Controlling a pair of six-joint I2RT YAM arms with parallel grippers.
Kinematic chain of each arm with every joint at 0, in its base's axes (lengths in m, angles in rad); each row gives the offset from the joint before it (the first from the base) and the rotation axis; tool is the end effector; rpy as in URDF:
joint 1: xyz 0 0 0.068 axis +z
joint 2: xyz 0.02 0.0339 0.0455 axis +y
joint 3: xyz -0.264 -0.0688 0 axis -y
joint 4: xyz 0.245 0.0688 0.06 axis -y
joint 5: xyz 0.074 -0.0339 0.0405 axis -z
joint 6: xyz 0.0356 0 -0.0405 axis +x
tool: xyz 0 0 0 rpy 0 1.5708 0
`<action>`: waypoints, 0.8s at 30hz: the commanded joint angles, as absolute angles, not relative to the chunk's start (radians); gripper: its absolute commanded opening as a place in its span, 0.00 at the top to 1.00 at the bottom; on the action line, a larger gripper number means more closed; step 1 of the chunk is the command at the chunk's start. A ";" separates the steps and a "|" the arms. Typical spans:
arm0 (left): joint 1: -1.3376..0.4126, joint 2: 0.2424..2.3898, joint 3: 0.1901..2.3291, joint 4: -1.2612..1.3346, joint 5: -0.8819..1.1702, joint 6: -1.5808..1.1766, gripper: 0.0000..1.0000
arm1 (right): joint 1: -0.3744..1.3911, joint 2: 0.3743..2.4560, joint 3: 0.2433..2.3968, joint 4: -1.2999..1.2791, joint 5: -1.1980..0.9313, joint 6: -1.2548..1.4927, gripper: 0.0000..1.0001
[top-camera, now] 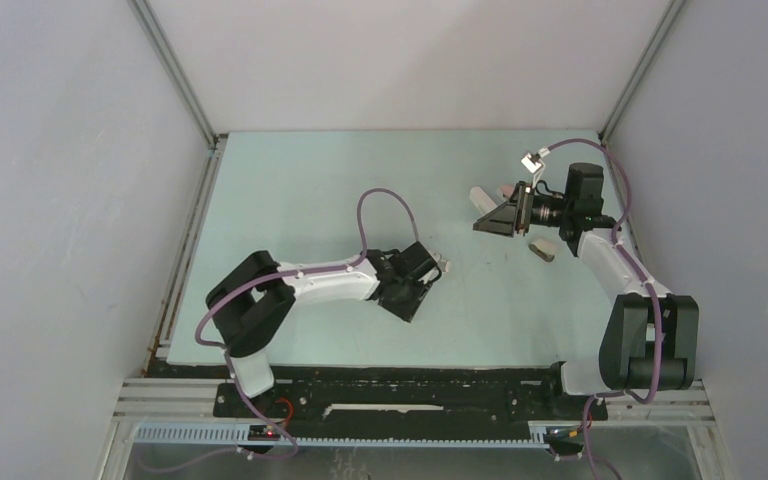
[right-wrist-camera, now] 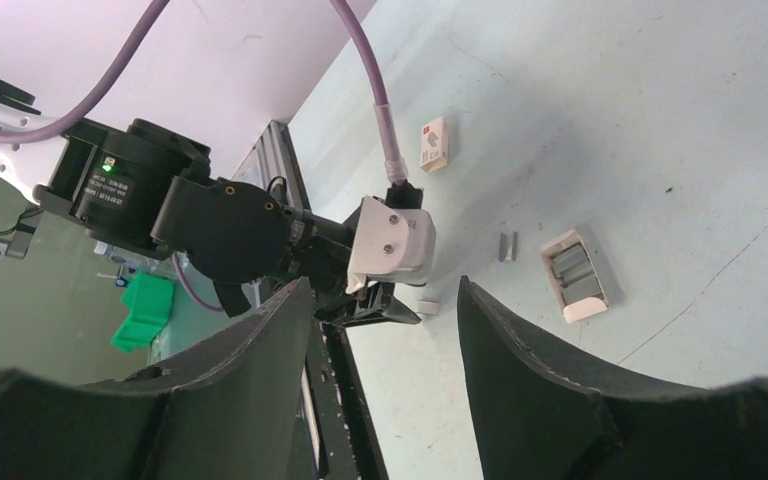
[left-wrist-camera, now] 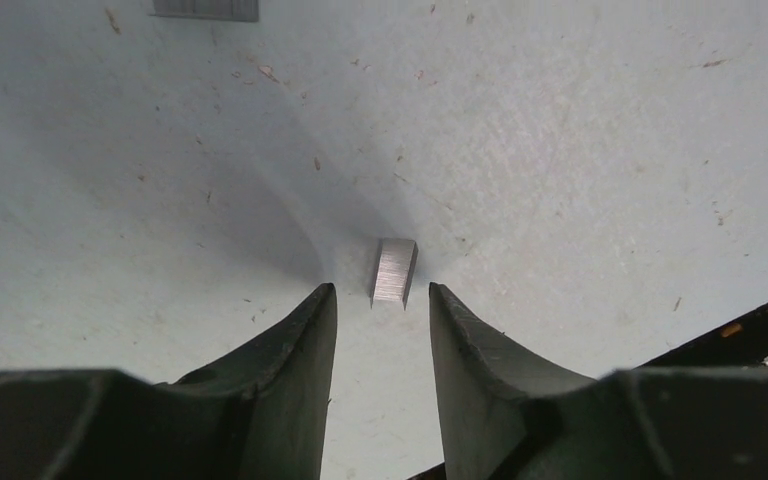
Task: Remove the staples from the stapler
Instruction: Place the staple at the center of the board, then pick up the staple from the center of the board.
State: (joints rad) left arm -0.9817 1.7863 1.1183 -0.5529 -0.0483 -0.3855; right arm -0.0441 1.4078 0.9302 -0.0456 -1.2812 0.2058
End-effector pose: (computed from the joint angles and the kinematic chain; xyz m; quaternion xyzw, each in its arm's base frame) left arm 0.1923 -0.2847 0.1638 0.2851 0.9423 -0.0915 0.1499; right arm 0.2964 0.0211 0.2726 -0.2101 0.7261 0.5482 0.3579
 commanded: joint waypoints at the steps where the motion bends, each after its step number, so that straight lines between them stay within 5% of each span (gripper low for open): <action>1: -0.982 1.701 1.068 -0.460 -0.094 -0.411 0.56 | -0.052 1.388 0.970 -0.050 -1.296 0.181 0.36; 24: -0.991 1.748 1.028 -0.399 -0.050 -0.438 0.67 | -0.060 1.390 0.969 -0.050 -1.299 0.180 0.36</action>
